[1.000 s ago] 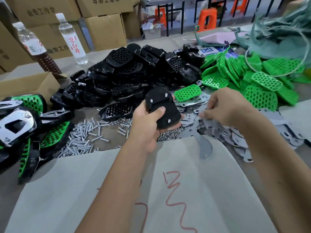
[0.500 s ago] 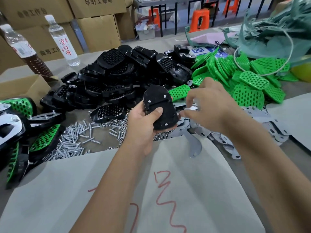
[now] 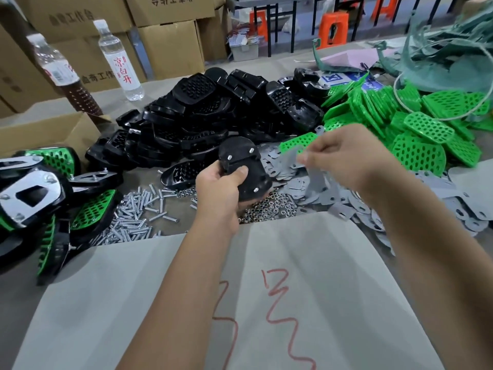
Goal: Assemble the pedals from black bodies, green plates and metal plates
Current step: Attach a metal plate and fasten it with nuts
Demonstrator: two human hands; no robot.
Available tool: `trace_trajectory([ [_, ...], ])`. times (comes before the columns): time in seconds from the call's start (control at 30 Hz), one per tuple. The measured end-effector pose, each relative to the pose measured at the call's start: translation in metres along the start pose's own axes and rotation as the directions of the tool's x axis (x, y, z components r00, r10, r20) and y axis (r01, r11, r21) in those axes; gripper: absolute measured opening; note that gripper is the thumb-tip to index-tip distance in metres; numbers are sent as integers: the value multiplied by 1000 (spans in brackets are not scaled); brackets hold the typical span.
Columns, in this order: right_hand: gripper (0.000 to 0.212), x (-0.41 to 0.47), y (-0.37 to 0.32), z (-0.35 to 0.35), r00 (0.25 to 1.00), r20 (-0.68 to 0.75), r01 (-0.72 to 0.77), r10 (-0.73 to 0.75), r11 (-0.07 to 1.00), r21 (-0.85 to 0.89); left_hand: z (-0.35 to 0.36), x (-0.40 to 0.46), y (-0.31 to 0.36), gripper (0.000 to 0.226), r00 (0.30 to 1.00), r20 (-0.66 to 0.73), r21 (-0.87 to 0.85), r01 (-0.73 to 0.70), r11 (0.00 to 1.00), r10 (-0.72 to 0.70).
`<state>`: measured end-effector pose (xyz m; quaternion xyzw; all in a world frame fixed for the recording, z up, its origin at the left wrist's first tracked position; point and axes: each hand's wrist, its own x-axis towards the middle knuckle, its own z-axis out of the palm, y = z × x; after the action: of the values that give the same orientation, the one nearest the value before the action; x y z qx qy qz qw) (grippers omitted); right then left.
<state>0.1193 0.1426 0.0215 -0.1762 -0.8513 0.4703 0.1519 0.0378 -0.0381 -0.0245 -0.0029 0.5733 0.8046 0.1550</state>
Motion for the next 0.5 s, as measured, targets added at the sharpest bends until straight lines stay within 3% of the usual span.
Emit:
trace_trajectory([
  [0.07, 17, 8, -4, 13, 1000, -21, 2, 5, 946, 324, 0, 1, -1, 21, 1000, -11, 9, 9, 1000, -8],
  [0.13, 15, 13, -8, 37, 998, 56, -15, -13, 878, 479, 0, 2, -1, 22, 1000, -7, 25, 2, 1000, -1],
  [0.27, 11, 13, -1, 71, 994, 104, -19, -36, 875, 483, 1, 3, -2, 27, 998, -7, 144, -67, 987, 69],
  [0.5, 15, 13, 9, 77, 1000, 6, 14, -20, 857, 515, -2, 7, -6, 29, 994, 4, 196, -106, 975, 107],
])
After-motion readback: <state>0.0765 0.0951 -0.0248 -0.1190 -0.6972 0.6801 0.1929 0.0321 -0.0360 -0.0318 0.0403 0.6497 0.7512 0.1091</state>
